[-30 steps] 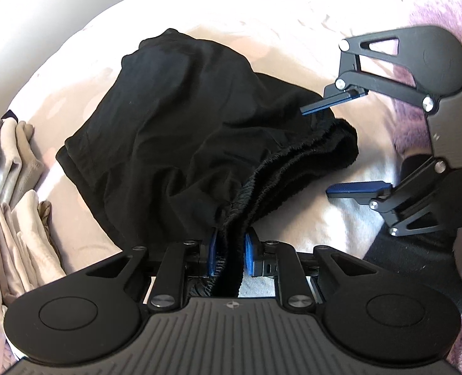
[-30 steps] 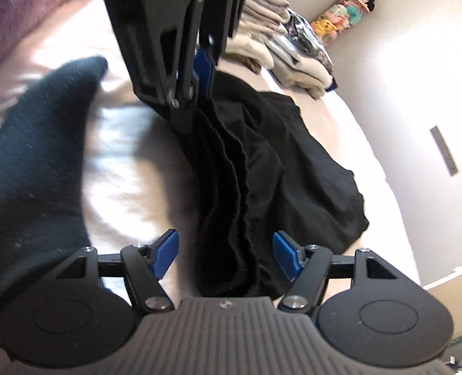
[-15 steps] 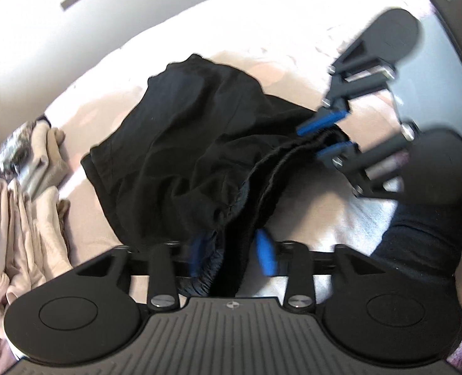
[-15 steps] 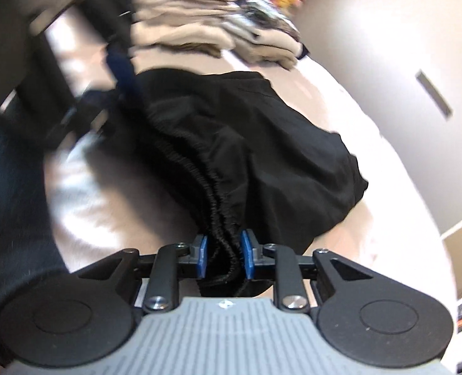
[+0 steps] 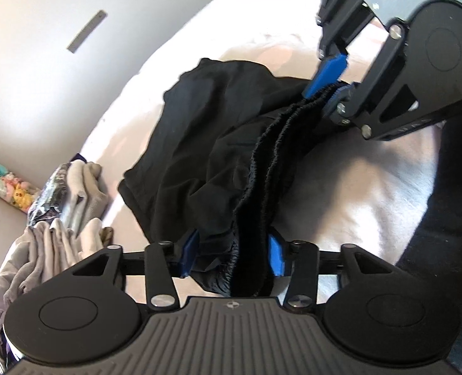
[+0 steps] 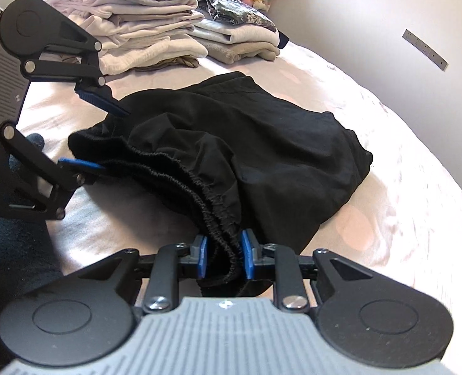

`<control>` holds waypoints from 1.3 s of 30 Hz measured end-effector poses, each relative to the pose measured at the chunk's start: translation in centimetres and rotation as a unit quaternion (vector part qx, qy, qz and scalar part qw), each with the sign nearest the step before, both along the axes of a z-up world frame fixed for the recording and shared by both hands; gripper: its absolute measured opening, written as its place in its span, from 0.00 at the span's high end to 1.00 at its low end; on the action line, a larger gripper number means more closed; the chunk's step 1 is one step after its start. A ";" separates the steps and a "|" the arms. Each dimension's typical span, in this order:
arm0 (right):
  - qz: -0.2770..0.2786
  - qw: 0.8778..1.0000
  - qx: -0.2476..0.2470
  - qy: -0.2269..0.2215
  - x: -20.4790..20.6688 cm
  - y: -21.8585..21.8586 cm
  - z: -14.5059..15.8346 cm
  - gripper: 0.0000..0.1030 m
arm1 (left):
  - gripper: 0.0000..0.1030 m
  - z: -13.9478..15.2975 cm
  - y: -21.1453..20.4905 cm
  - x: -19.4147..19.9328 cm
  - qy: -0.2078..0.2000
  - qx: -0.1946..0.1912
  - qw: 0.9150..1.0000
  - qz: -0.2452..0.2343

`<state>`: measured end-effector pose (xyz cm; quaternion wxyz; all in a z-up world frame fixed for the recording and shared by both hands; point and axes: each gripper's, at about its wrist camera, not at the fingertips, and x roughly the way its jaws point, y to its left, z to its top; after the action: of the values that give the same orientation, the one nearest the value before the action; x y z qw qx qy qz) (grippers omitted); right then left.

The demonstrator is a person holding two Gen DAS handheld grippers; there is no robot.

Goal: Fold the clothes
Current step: 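Lift the folded shorts by the waistband with both tools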

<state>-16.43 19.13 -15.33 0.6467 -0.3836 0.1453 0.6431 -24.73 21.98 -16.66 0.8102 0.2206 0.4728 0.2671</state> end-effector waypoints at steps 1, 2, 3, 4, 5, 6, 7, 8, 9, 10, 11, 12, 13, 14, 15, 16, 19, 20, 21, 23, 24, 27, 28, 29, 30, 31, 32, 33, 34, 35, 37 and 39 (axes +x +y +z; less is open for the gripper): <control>0.000 1.000 0.001 0.000 0.0 -0.1 0.0 0.76 | 0.77 0.1 0.1 0.0 -0.002 -0.005 1.000 -0.001; 0.001 1.000 0.001 0.000 0.0 -0.1 0.1 0.76 | 0.79 0.3 0.0 0.0 -0.004 -0.006 1.000 -0.002; 0.000 1.000 0.002 -0.001 0.0 -0.1 0.1 0.76 | 0.83 0.3 -0.1 0.1 -0.004 -0.006 1.000 -0.004; 0.000 1.000 0.003 -0.001 0.0 0.0 0.1 0.76 | 0.86 0.4 -0.2 0.1 -0.004 -0.005 1.000 -0.006; -0.001 1.000 0.003 0.000 0.0 0.0 0.2 0.76 | 0.87 0.4 -0.3 0.1 -0.005 -0.006 1.000 -0.007; -0.001 1.000 0.004 0.001 0.1 -0.1 0.3 0.76 | 0.88 0.5 -0.3 0.0 -0.004 -0.008 1.000 -0.009; -0.001 1.000 0.005 0.001 0.1 -0.1 0.4 0.76 | 0.88 0.6 -0.4 0.0 -0.003 -0.010 1.000 -0.010; 0.000 1.000 0.005 0.000 0.1 -0.2 0.6 0.76 | 0.89 0.7 -0.4 -0.1 -0.002 -0.012 1.000 -0.012; 0.002 1.000 0.004 -0.003 0.1 -0.2 0.8 0.76 | 0.89 0.9 -0.4 -0.2 -0.002 -0.015 1.000 -0.013; 0.007 1.000 0.003 -0.009 0.0 -0.3 1.0 0.76 | 0.89 1.2 -0.4 -0.3 -0.002 -0.017 1.000 -0.013; 0.012 1.000 0.003 -0.015 -0.2 -0.4 1.2 0.76 | 0.89 1.5 -0.4 -0.4 -0.004 -0.020 1.000 -0.013; 0.016 1.000 0.003 -0.020 -0.3 -0.5 1.4 0.77 | 0.90 1.8 -0.4 -0.6 -0.006 -0.022 1.000 -0.013; 0.020 0.999 0.003 -0.025 -0.4 -0.7 1.7 0.77 | 0.90 2.1 -0.4 -0.7 -0.008 -0.025 1.000 -0.013; 0.022 0.999 0.003 -0.029 -0.5 -0.8 2.0 0.77 | 0.90 2.4 -0.5 -0.8 -0.010 -0.027 1.000 -0.013; 0.024 0.999 0.004 -0.030 -0.5 -1.0 2.4 0.77 | 0.90 2.8 -0.5 -0.9 -0.012 -0.030 0.999 -0.012; 0.025 0.999 0.005 -0.031 -0.6 -1.2 2.8 0.77 | 0.90 3.2 -0.5 -1.0 -0.015 -0.034 0.999 -0.011; 0.034 0.999 0.002 -0.030 -0.8 -2.0 4.0 0.77 | 0.90 4.5 -1.0 -1.7 -0.020 -0.047 0.999 -0.011; 0.038 0.999 0.000 -0.030 -0.8 -2.3 4.4 0.78 | 0.90 4.9 -1.3 -1.9 -0.020 -0.053 0.998 -0.012; 0.042 0.999 -0.003 -0.029 -0.9 -2.7 4.8 0.78 | 0.90 5.2 -1.5 -2.2 -0.020 -0.058 0.998 -0.013; 0.053 0.998 -0.010 -0.027 -1.1 -3.5 5.5 0.78 | 0.90 6.1 -2.1 -2.9 -0.019 -0.071 0.997 -0.017; 0.058 0.998 -0.012 -0.027 -1.3 -4.0 5.9 0.78 | 0.90 6.5 -2.4 -3.3 -0.020 -0.076 0.997 -0.020; 0.075 0.997 -0.020 -0.028 -2.0 -5.4 6.8 0.78 | 0.90 7.7 -3.4 -4.5 -0.023 -0.087 0.996 -0.028; 0.080 0.996 -0.023 -0.027 -2.2 -5.9 7.1 0.78 | 0.90 8.0 -3.7 -4.8 -0.023 -0.091 0.995 -0.031; 0.085 0.996 -0.025 -0.026 -2.4 -6.4 7.3 0.78 | 0.90 8.2 -4.0 -5.0 -0.023 -0.093 0.995 -0.033; 0.090 0.995 -0.028 -0.026 -2.6 -6.8 7.6 0.78 | 0.90 8.3 -4.2 -5.2 -0.022 -0.094 0.995 -0.036; 0.093 0.995 -0.030 -0.026 -2.7 -7.2 7.7 0.78 | 0.90 8.4 -4.3 -5.3 -0.024 -0.095 0.995 -0.036; 0.095 0.995 -0.030 -0.026 -2.8 -7.4 7.7 0.78 | 0.90 8.4 -4.3 -5.3 -0.026 -0.095 0.994 -0.035; 0.095 0.995 -0.030 -0.026 -2.9 -7.6 7.7 0.78 | 0.90 8.4 -4.4 -5.3 -0.028 -0.096 0.994 -0.035; 0.093 0.995 -0.030 -0.025 -2.9 -7.7 7.7 0.78 | 0.90 8.4 -4.3 -5.2 -0.028 -0.096 0.994 -0.035; 0.091 0.995 -0.029 -0.024 -2.8 -7.6 7.7 0.78 | 0.90 8.3 -4.2 -5.1 -0.027 -0.094 0.995 -0.036; 0.088 0.995 -0.029 -0.022 -2.6 -7.4 7.7 0.78 | 0.90 8.5 -3.9 -4.9 -0.028 -0.092 0.995 -0.036; 0.088 0.995 -0.027 -0.023 -2.4 -7.2 7.8 0.77 | 0.90 8.7 -3.6 -4.7 -0.030 -0.090 0.995 -0.037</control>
<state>-18.83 11.94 -7.48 0.5802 -0.4268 0.1131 0.6844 -29.48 18.39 -7.98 0.8498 0.1556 0.4622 0.2000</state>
